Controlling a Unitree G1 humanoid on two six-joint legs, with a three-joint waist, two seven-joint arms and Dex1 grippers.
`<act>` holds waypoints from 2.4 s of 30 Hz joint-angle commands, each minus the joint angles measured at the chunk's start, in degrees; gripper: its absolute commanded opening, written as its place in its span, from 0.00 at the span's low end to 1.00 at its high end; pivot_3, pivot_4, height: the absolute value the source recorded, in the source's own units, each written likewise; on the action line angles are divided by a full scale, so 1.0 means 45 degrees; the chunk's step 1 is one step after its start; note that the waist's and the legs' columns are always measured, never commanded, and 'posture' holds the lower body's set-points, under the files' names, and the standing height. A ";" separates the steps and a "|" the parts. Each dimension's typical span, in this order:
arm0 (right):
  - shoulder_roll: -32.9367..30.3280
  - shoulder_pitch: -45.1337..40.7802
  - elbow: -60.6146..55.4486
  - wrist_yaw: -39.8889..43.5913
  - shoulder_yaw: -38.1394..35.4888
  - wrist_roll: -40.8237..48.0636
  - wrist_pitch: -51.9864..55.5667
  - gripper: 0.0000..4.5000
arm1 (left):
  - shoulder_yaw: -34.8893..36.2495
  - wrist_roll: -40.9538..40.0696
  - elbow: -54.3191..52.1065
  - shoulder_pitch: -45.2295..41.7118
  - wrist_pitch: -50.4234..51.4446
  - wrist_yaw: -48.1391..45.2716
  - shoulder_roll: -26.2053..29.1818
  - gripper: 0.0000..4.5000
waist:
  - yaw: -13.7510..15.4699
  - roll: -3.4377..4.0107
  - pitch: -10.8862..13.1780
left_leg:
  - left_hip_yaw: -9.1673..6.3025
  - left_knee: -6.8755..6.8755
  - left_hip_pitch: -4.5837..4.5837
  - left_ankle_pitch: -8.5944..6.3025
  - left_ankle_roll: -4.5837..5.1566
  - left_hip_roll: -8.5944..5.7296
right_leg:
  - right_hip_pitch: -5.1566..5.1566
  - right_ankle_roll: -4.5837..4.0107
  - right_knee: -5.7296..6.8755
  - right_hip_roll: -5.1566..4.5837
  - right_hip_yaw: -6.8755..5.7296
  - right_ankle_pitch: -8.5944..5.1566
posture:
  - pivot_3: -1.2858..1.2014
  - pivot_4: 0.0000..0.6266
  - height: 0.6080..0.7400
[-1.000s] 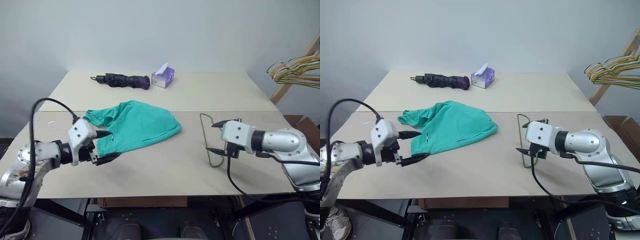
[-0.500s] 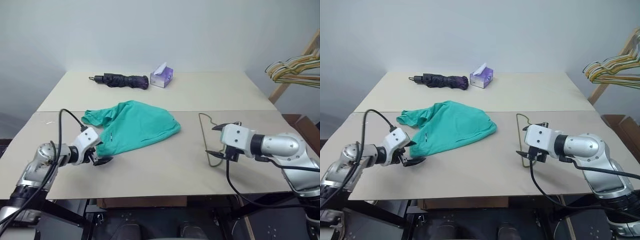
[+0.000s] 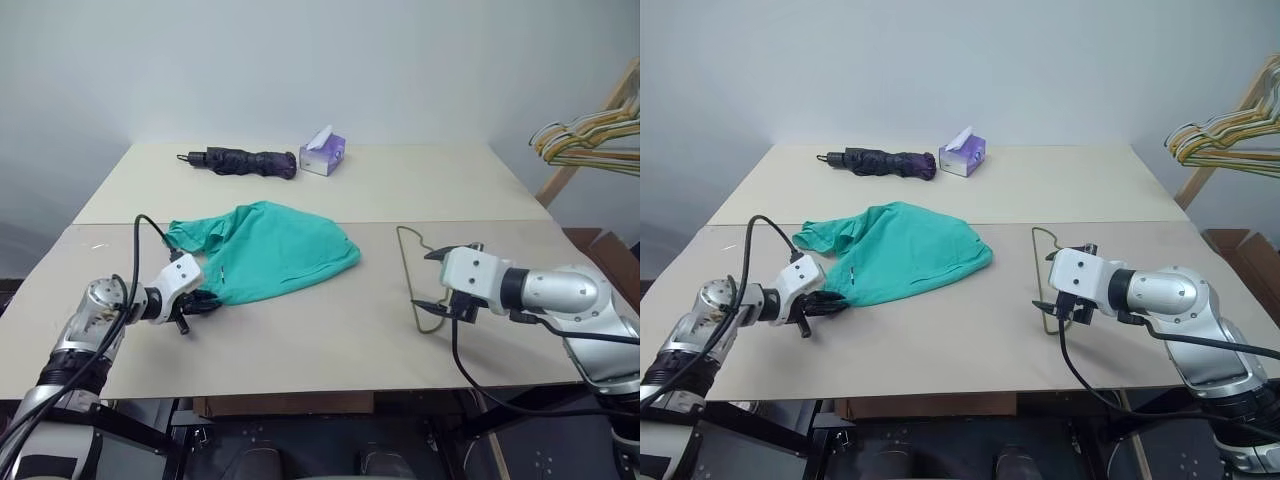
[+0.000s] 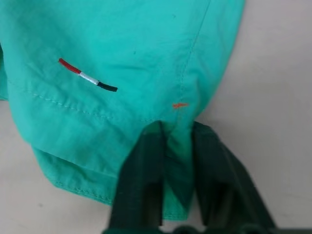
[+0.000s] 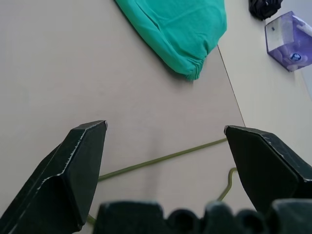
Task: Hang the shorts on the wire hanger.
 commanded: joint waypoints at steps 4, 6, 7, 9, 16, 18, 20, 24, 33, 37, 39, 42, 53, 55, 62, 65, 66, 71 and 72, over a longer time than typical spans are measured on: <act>0.1112 -0.1206 0.2262 -0.1198 0.1839 -0.2089 -0.1619 1.00 | 0.0283 0.0042 -0.0721 0.0180 -0.0119 -0.0270 0.0296 0.00 | -0.0088 -0.0012 -0.0010 | 0.0000 0.0003 0.0003 0.0000 -0.0001 -0.0001 | 0.0005 0.0000 0.0002 0.0000 0.0001 0.0000 | 0.55 0.00 1.00; 0.1586 -0.1913 0.3455 -0.1919 0.2455 -0.3072 -0.2446 1.00 | 0.0503 -0.0116 -0.1376 0.0478 -0.0432 -0.0417 0.0503 0.00 | -0.0170 -0.0011 -0.0009 | 0.0001 0.0004 -0.0007 0.0000 -0.0001 -0.0001 | -0.0004 0.0001 0.0001 -0.0002 0.0001 0.0000 | 0.55 0.00 1.00; 0.1967 -0.2339 0.4015 -0.2204 0.2727 -0.3351 -0.2938 1.00 | 0.0691 -0.0313 -0.1694 0.0589 -0.0281 -0.0531 0.0623 0.00 | -0.0233 -0.0011 -0.0009 | 0.0002 0.0005 -0.0022 0.0001 -0.0002 -0.0003 | -0.0017 0.0000 0.0002 -0.0005 0.0002 0.0000 | 0.55 0.00 1.00; 0.2575 -0.3052 0.5089 -0.2758 0.3274 -0.3965 -0.4065 1.00 | 0.1019 -0.0612 -0.2270 0.0865 -0.0032 -0.0756 0.0910 0.00 | -0.0322 -0.0012 -0.0008 | 0.0002 0.0002 -0.0022 0.0001 -0.0002 0.0002 | -0.0025 -0.0002 0.0008 -0.0001 0.0003 0.0001 | 0.55 0.00 1.00; 0.4149 -0.5047 0.9232 -0.4956 0.4883 -0.6361 -0.6889 1.00 | 0.1905 -0.1213 -0.4449 0.1977 0.0861 -0.1217 0.2028 0.00 | -0.0386 -0.0015 -0.0007 | 0.0003 -0.0001 -0.0021 0.0001 -0.0002 0.0007 | -0.0026 -0.0005 0.0012 0.0002 0.0005 0.0002 | 0.57 0.00 1.00; 0.4658 -0.5474 0.9991 -0.5331 0.5114 -0.6617 -0.7352 1.00 | 0.2325 -0.1653 -0.5234 0.2322 0.1345 -0.1484 0.2332 0.00 | -0.0356 -0.0015 -0.0006 | 0.0002 -0.0003 -0.0020 0.0001 -0.0002 0.0008 | -0.0027 -0.0006 0.0016 0.0001 0.0005 0.0001 | 0.57 0.00 1.00; 0.5010 -0.5749 1.0690 -0.5695 0.5357 -0.6978 -0.7806 1.00 | 0.2709 -0.2029 -0.5878 0.2569 0.1815 -0.1562 0.2527 0.00 | -0.0322 -0.0015 -0.0006 | 0.0001 -0.0006 -0.0022 0.0001 -0.0002 0.0011 | -0.0032 -0.0006 0.0021 0.0003 0.0004 0.0000 | 0.58 0.00 1.00; 0.5811 -0.6277 1.2412 -0.6844 0.5688 -0.7650 -0.8198 1.00 | 0.3168 -0.2340 -0.6577 0.3023 0.2358 -0.1664 0.2914 0.00 | -0.0283 -0.0017 -0.0007 | 0.0001 -0.0005 -0.0017 0.0001 -0.0002 0.0010 | -0.0024 -0.0007 0.0020 0.0001 0.0004 0.0001 | 0.58 0.00 1.00; 0.6662 -0.7041 1.4715 -0.8619 0.5726 -0.8179 -0.8681 0.74 | 0.3596 -0.2369 -0.7090 0.3827 0.2492 -0.1783 0.3563 0.00 | -0.0270 -0.0017 -0.0007 | 0.0002 -0.0013 -0.0002 0.0002 -0.0004 0.0012 | -0.0020 -0.0013 0.0030 0.0003 0.0007 0.0000 | 0.59 0.00 1.00; 0.6651 -0.7004 1.4738 -0.8719 0.5777 -0.8214 -0.9049 0.42 | 0.3528 -0.2415 -0.7038 0.3743 0.2517 -0.1868 0.3531 0.00 | -0.0272 -0.0016 -0.0007 | 0.0002 -0.0014 -0.0006 0.0002 -0.0004 0.0011 | -0.0024 -0.0013 0.0028 0.0003 0.0007 0.0000 | 0.59 0.00 1.00; 0.6635 -0.7008 1.4780 -0.8782 0.5823 -0.8291 -0.9179 0.28 | 0.3394 -0.2350 -0.6945 0.3643 0.2483 -0.1891 0.3504 0.00 | -0.0276 -0.0015 -0.0006 | 0.0002 -0.0015 -0.0004 0.0002 -0.0004 0.0011 | -0.0023 -0.0013 0.0030 0.0003 0.0007 0.0000 | 0.59 0.00 1.00; 0.6600 -0.6944 1.4669 -0.8877 0.5827 -0.8358 -0.9302 0.07 | 0.3226 -0.2229 -0.6813 0.3541 0.2453 -0.1856 0.3453 0.00 | -0.0293 -0.0015 -0.0006 | 0.0002 -0.0016 -0.0004 0.0002 -0.0003 0.0012 | -0.0024 -0.0013 0.0029 0.0003 0.0008 0.0000 | 0.58 0.00 1.00; 0.5558 -0.6016 1.2496 -0.7008 0.5521 -0.8208 -0.8559 0.00 | 0.3130 -0.2290 -0.6733 0.3363 0.2432 -0.2076 0.3552 0.00 | -0.0287 -0.0015 -0.0006 | 0.0002 -0.0017 -0.0006 0.0002 -0.0003 0.0011 | -0.0025 -0.0012 0.0027 0.0003 0.0007 -0.0001 | 0.58 0.00 1.00; 0.4821 -0.5353 1.0881 -0.5959 0.5124 -0.7849 -0.8051 0.00 | 0.3371 -0.2763 -0.7042 0.3726 0.2452 -0.2806 0.3808 0.00 | -0.0239 -0.0015 -0.0006 | 0.0001 -0.0017 -0.0013 0.0002 -0.0003 0.0011 | -0.0027 -0.0012 0.0025 0.0002 0.0006 -0.0001 | 0.58 0.00 1.00; 0.0776 -0.2403 0.1210 0.2140 0.3805 -0.3345 -0.3583 0.00 | 0.4212 -0.2918 -0.8121 0.5786 0.1594 -0.4485 0.5280 0.00 | -0.0158 0.0004 0.0010 | -0.0002 -0.0017 -0.0031 -0.0001 0.0001 0.0021 | -0.0035 -0.0009 0.0011 0.0001 -0.0004 -0.0011 | 0.57 0.00 1.00; -0.0728 -0.2129 -0.1517 0.4632 0.3397 -0.1111 -0.1495 0.00 | 0.4668 -0.3077 -0.8473 0.6327 0.1330 -0.5139 0.5863 0.00 | -0.0263 0.0009 0.0016 | 0.0005 -0.0015 0.0019 -0.0001 0.0000 0.0037 | -0.0007 0.0023 0.0027 0.0009 -0.0005 -0.0044 | 0.57 0.00 1.00; -0.1051 -0.2198 -0.2122 0.5284 0.3212 -0.0191 -0.0673 0.00 | 0.4705 -0.3023 -0.8517 0.6381 0.1198 -0.5333 0.6068 0.00 | -0.0256 0.0011 0.0018 | 0.0006 -0.0014 0.0031 0.0000 0.0000 0.0037 | 0.0001 0.0045 0.0025 0.0009 -0.0006 -0.0058 | 0.57 0.00 1.00; 0.0354 -0.4557 -0.1433 0.5165 0.2626 0.2699 0.4696 0.00 | 0.3342 -0.2479 -0.7821 0.3996 0.0446 -0.5144 0.5915 0.00 | -0.0276 0.0001 0.0014 | 0.0018 -0.0016 0.0070 -0.0001 -0.0003 0.0040 | 0.0023 0.0052 0.0025 0.0006 -0.0011 -0.0090 | 0.56 0.00 1.00; 0.0743 -0.5295 -0.0661 0.4875 0.2654 0.2728 0.5438 0.00 | 0.2817 -0.2179 -0.7397 0.2816 0.0397 -0.4774 0.5401 0.00 | -0.0250 0.0006 0.0016 | 0.0018 -0.0015 0.0071 0.0000 -0.0004 0.0041 | 0.0021 0.0050 0.0029 0.0013 -0.0010 -0.0089 | 0.56 0.00 1.00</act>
